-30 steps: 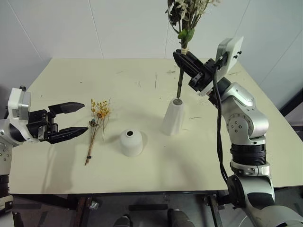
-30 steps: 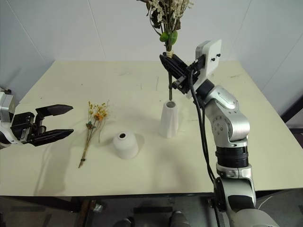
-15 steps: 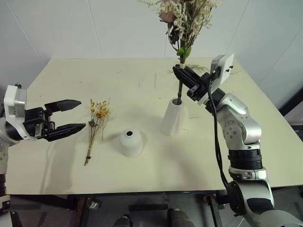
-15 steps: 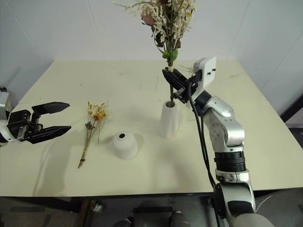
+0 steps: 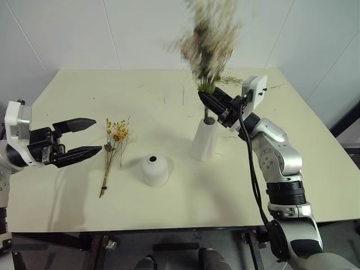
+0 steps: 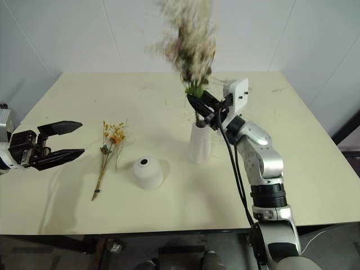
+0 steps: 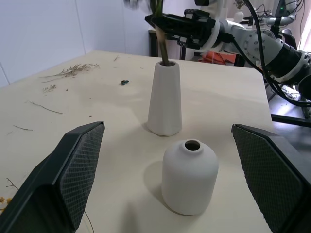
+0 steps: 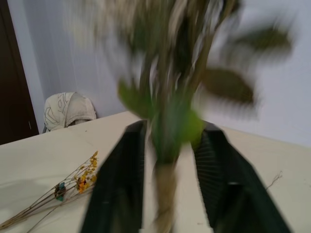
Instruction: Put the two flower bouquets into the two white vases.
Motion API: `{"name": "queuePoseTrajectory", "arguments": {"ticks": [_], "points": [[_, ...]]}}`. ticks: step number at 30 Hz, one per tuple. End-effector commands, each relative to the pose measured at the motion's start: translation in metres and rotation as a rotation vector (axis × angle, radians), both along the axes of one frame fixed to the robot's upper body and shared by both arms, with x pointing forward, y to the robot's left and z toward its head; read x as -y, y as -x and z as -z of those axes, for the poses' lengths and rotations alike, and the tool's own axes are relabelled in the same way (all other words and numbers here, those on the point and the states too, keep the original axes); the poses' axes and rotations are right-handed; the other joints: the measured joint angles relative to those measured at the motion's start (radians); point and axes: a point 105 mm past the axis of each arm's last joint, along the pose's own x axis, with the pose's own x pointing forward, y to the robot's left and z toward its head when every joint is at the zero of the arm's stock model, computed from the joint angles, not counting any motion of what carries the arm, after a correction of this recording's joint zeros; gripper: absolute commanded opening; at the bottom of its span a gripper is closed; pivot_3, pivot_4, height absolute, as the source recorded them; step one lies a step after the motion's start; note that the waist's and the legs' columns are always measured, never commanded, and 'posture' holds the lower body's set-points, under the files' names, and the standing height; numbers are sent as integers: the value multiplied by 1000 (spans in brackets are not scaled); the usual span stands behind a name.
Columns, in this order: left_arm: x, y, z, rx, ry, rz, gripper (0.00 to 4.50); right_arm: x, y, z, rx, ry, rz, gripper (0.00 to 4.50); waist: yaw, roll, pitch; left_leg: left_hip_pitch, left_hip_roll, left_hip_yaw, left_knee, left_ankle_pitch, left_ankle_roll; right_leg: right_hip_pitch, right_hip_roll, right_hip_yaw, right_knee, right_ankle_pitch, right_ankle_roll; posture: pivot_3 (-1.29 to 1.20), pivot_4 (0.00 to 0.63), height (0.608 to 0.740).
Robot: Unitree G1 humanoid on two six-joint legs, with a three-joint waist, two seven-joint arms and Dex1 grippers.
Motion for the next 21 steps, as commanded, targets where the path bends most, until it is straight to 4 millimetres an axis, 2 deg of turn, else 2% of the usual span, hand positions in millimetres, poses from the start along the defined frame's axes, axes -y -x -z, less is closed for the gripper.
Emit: {"name": "queuePoseTrajectory", "arguments": {"ticks": [1,3,6,18,21], "points": [[1,6,-13,55,0,7,4500,-2,14,-15,88,-2,-22,2761,0,0,0,0,0,0,0,0,0,0,0,0,0,0,0,0,150,740],[0,5,-13,55,0,7,4500,-1,16,-15,88,-1,-23,3455,0,0,0,0,0,0,0,0,0,0,0,0,0,0,0,0,150,740],[1,4,-13,57,1,10,4500,4,29,-9,78,43,-58,4462,2,0,0,0,0,0,0,0,0,0,0,0,0,0,0,0,150,740],[3,-6,-12,58,6,1,4500,37,63,2,15,267,-97,4486,16,0,0,0,0,0,0,0,0,0,0,0,-1,0,0,0,150,740],[3,-11,-11,55,17,-17,4500,53,68,1,-7,328,-79,4486,23,0,0,0,0,0,0,0,0,0,0,0,-1,0,0,0,150,740]]}}
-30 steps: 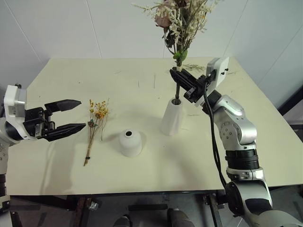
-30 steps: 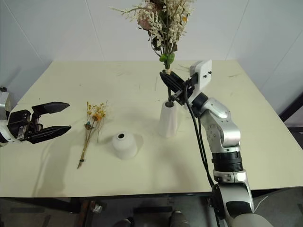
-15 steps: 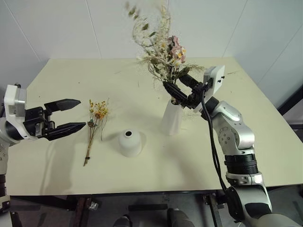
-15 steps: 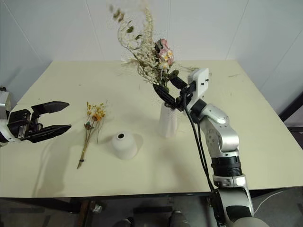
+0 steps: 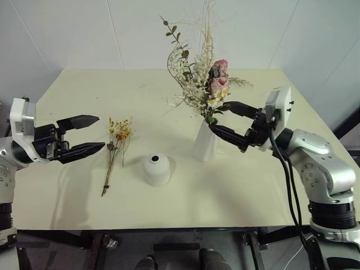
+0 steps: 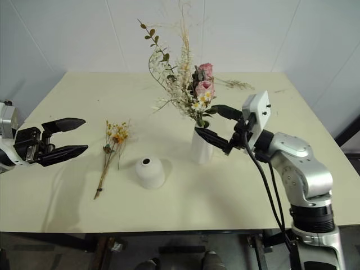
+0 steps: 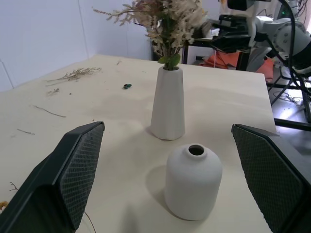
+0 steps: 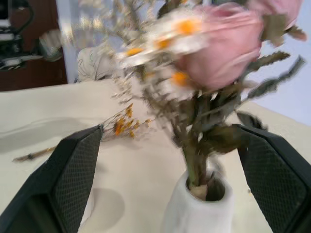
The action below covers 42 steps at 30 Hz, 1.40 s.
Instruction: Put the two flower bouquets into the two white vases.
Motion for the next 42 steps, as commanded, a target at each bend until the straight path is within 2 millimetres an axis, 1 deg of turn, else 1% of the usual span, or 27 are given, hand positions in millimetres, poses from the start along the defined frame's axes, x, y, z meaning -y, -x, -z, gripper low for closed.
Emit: {"name": "queuePoseTrajectory", "arguments": {"ticks": [1,4,6,8,10,13,14,17,20,23,26,29,31,34,38,42], "points": [[0,-3,-9,46,-1,-19,4500,15,13,-13,41,53,-4,4486,5,0,0,0,0,0,0,0,0,0,0,0,0,0,0,0,150,740],[-1,-7,-10,44,13,-53,4500,22,19,-12,30,115,-18,4486,8,0,0,0,0,0,0,0,0,0,0,0,-1,0,0,0,150,740],[-3,-10,-9,34,26,-84,4500,26,27,-11,21,159,-58,4486,8,0,0,0,0,0,0,0,0,1,0,0,-1,0,0,0,150,740],[-4,-12,-9,29,35,-105,4500,27,37,-10,15,191,-117,4486,7,0,0,0,0,0,0,0,0,1,0,0,-1,0,0,0,150,740],[-6,-16,-8,19,49,-146,4500,26,52,-13,29,208,-216,4486,7,0,0,0,0,0,0,0,0,1,0,0,-1,0,0,0,150,740],[-12,-28,2,-27,65,-302,4500,22,69,-18,18,213,-348,4486,6,0,0,0,0,0,0,0,0,1,0,0,-1,0,0,0,150,740],[-15,-32,6,-45,65,-359,4500,21,75,-16,3,224,-388,4486,6,-1,0,0,0,0,0,0,0,1,0,0,-1,0,0,0,150,740],[-15,-37,19,-101,40,-458,4500,17,84,-14,-34,218,-471,4486,6,-1,0,1,0,0,1,0,0,2,0,0,-1,0,1,0,150,740],[-17,-43,38,-191,-31,-588,4500,17,87,-11,-70,232,-505,4486,9,-1,0,1,0,0,2,0,0,2,0,0,-1,0,1,0,150,740],[-16,-47,58,-302,-94,-686,4500,19,89,-12,-93,203,-537,4486,11,-1,0,0,0,0,3,0,0,3,0,0,-2,0,1,0,150,740],[-14,-50,68,-323,-99,-739,4500,22,87,-7,-106,202,-530,4486,14,-1,0,1,0,0,4,0,0,3,0,0,-2,0,1,0,150,740],[-8,-55,81,-369,-115,-788,4500,23,83,-4,-128,145,-517,4486,18,-1,0,0,-1,0,4,0,0,3,0,0,-2,0,1,0,150,740],[-6,-59,87,-390,-116,-812,4500,23,81,1,-144,139,-506,4486,20,-1,0,1,-1,0,4,0,0,4,0,0,-2,0,1,0,150,740],[-6,-63,103,-490,-162,-875,4500,20,80,6,-154,128,-496,4486,27,-1,0,0,-1,0,5,0,0,3,0,0,-2,1,1,0,150,740],[-5,-66,110,-567,-200,-916,4500,19,78,7,-151,124,-489,4486,30,-1,0,0,-1,0,7,0,0,4,0,0,-2,1,2,0,150,740],[-3,-68,110,-617,-220,-938,4500,19,78,8,-154,124,-482,4486,32,-1,0,0,-1,0,7,0,0,4,0,0,-2,1,2,0,150,740]]}}
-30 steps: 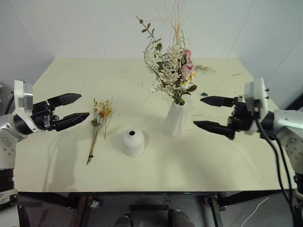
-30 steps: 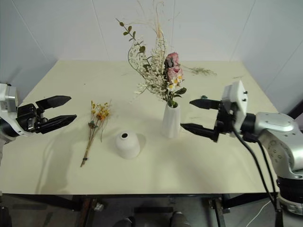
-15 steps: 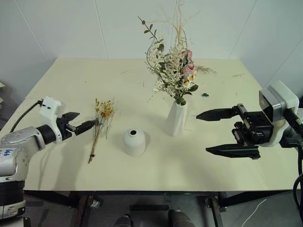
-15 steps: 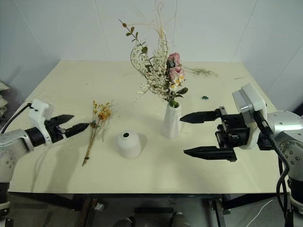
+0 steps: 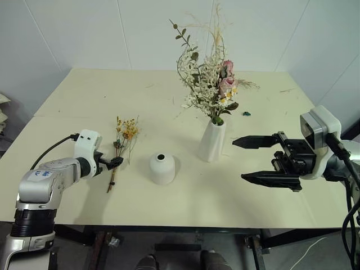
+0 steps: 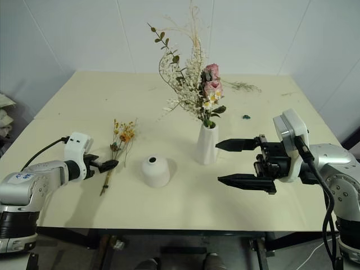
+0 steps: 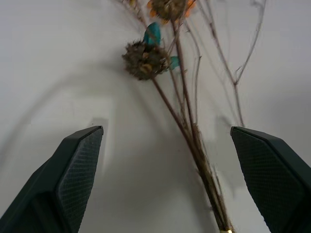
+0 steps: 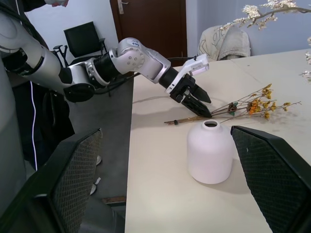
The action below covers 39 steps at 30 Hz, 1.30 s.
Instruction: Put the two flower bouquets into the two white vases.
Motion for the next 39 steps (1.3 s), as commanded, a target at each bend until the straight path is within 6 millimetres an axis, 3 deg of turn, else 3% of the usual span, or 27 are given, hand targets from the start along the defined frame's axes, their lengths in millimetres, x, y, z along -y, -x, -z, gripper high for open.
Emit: {"name": "queuePoseTrajectory", "arguments": {"ticks": [1,4,12,17,30,33,39], "points": [[-1,-1,-6,-28,-22,-22,4500,-2,5,-4,37,-3,-14,4486,0,0,0,0,0,0,0,0,0,0,0,0,0,0,0,0,150,740],[5,5,-4,-143,19,-20,4500,-2,5,-4,36,0,-11,4486,0,0,0,0,0,0,0,0,0,0,0,0,0,0,0,0,150,740],[5,6,-19,-271,1,-99,4500,-2,4,-3,38,1,-1,4486,-1,0,0,0,0,0,0,0,0,0,0,0,0,0,0,0,150,740],[6,6,-19,-344,-22,-67,4500,-3,2,-2,39,1,3,4486,-5,0,0,0,0,0,0,0,-1,0,0,0,0,0,1,0,150,740],[18,-4,-19,-405,10,-59,4500,-4,1,-1,42,-9,19,4486,-1,0,0,-1,-1,-1,0,-1,-1,0,0,0,0,0,1,0,150,740],[24,-8,-14,-417,20,-64,3930,-5,0,-1,44,-12,25,4500,1,0,0,0,-1,-1,1,-1,-1,0,0,0,0,0,1,0,150,740],[33,-7,-5,-442,22,-32,2209,-5,0,-1,49,-16,38,4500,2,0,0,0,-1,-1,2,-1,-1,1,0,0,0,0,1,0,150,740]]}}
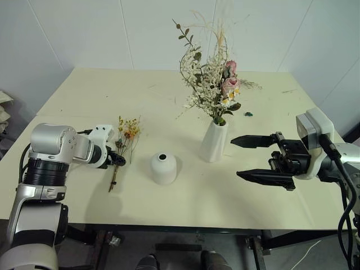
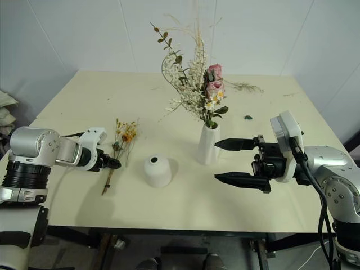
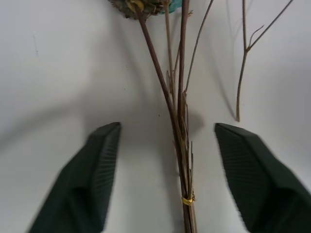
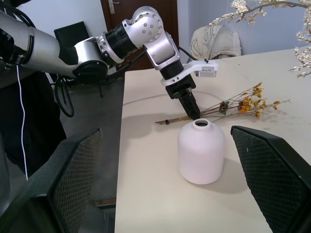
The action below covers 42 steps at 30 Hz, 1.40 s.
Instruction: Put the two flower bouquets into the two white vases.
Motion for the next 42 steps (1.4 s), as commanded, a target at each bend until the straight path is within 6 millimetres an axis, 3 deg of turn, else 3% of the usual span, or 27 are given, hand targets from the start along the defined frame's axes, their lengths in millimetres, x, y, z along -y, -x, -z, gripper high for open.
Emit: {"name": "queuePoseTrajectory", "arguments": {"ticks": [1,7,10,12,16,18,21,23,28,35,40,42], "points": [[8,1,4,-15,16,27,1895,-3,5,-5,45,-2,-6,4500,0,0,0,0,0,0,0,0,0,0,0,0,0,0,0,0,150,740],[-1,-5,-6,49,18,-46,38,0,4,-5,50,-2,8,4500,0,0,0,0,0,0,2,0,0,1,0,0,0,0,1,0,150,740],[0,-12,-18,151,30,-46,15,0,4,-6,53,-3,15,4500,0,0,0,0,0,0,3,0,0,1,0,0,0,1,1,0,150,740],[5,-25,-42,355,57,-11,15,1,3,-6,57,-5,20,4500,-3,0,0,-1,0,0,3,0,0,1,0,0,0,1,1,0,150,740],[8,-36,-66,582,59,36,15,1,3,-6,66,-9,28,4500,-1,0,0,-1,0,0,3,0,0,1,0,0,0,1,1,0,150,740],[12,-42,-98,831,146,46,15,1,2,-6,68,-9,31,4500,-1,0,0,-1,0,0,3,0,0,1,0,0,-1,1,1,0,150,740],[33,-26,-145,1174,352,239,15,1,2,-7,73,-10,39,4500,4,0,0,-2,0,0,3,0,0,1,0,0,-2,1,1,0,150,740],[39,-17,-155,1290,406,329,15,2,1,-7,75,-12,44,4500,4,0,0,-2,0,1,3,0,0,1,0,0,-4,2,1,0,150,740],[42,10,-170,1474,676,478,15,2,1,-8,77,-14,44,4500,0,0,0,-2,0,1,3,-1,1,2,0,0,-6,2,2,0,150,740],[56,36,-173,1552,834,670,15,2,7,-14,83,-55,10,4500,1,0,0,-2,0,1,5,-1,1,3,0,0,-5,3,2,0,150,740],[84,66,-156,1389,1060,937,15,0,21,-20,109,-87,-59,4500,0,0,0,-2,0,1,5,-2,2,3,0,0,-4,3,3,0,150,740],[87,69,-148,1343,1091,980,15,0,22,-20,113,-89,-62,4500,0,0,0,-2,0,1,5,-2,2,3,0,0,-4,3,3,0,150,740]]}}
